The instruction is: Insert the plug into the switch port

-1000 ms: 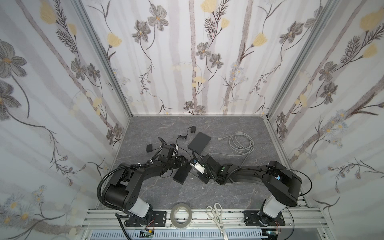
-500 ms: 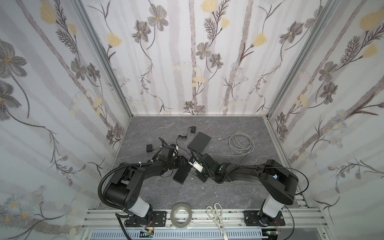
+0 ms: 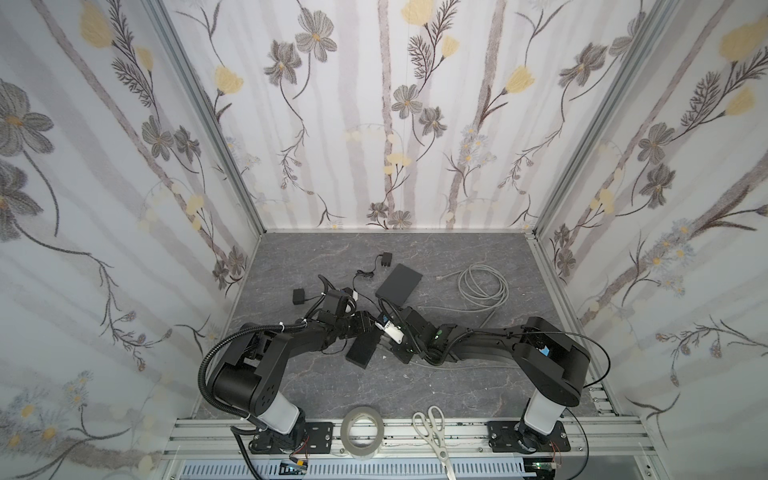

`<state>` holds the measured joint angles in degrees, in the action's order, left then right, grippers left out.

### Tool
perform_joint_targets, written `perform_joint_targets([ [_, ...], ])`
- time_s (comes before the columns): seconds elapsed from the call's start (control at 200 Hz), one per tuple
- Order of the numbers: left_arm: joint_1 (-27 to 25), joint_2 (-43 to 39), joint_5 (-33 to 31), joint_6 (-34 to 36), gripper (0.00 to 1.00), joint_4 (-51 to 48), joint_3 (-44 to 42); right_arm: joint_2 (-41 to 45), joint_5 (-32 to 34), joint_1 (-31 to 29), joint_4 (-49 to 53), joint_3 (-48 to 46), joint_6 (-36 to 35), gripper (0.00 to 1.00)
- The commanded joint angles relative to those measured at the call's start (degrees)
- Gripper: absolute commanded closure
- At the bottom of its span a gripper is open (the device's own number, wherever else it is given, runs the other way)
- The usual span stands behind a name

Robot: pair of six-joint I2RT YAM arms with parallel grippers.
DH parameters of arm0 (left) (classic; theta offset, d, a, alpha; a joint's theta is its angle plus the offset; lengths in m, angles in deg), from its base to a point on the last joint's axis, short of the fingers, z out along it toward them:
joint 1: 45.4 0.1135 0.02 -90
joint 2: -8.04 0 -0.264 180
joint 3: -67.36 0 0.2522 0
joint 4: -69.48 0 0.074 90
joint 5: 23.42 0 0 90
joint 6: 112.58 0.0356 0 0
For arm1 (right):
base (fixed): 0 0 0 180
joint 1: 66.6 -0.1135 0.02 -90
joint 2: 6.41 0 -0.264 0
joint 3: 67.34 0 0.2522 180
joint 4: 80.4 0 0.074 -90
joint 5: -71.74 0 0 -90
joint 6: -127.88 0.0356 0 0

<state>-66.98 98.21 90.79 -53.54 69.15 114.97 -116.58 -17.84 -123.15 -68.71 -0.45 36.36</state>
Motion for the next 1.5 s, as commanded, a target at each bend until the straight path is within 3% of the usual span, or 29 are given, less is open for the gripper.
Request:
perform_joint_targets([
  [0.0, 0.0, 0.3, 0.7, -0.4, 0.41, 1.2, 0.2, -0.8, 0.4, -0.1, -0.9, 1.0, 0.9, 1.0],
  [0.804, 0.1, 1.4, 1.9, -1.4, 0.42, 2.6, 0.1, -1.6, 12.2, -2.0, -1.8, 3.8, -0.9, 1.0],
  [1.014, 0.1, 1.3, 2.0, -1.4, 0.42, 2.6, 0.0, -3.2, 10.8, -3.3, -1.2, 5.7, -2.1, 1.0],
  [1.249, 0.1, 1.2, 2.0, -1.4, 0.42, 2.5, 0.0, -3.2, 4.9, -4.1, -3.3, 4.9, -3.1, 1.0],
  [1.494, 0.1, 1.3, 2.0, -1.4, 0.42, 2.5, 0.0, -3.5, 6.1, -4.1, -3.4, 4.7, -3.1, 1.0],
])
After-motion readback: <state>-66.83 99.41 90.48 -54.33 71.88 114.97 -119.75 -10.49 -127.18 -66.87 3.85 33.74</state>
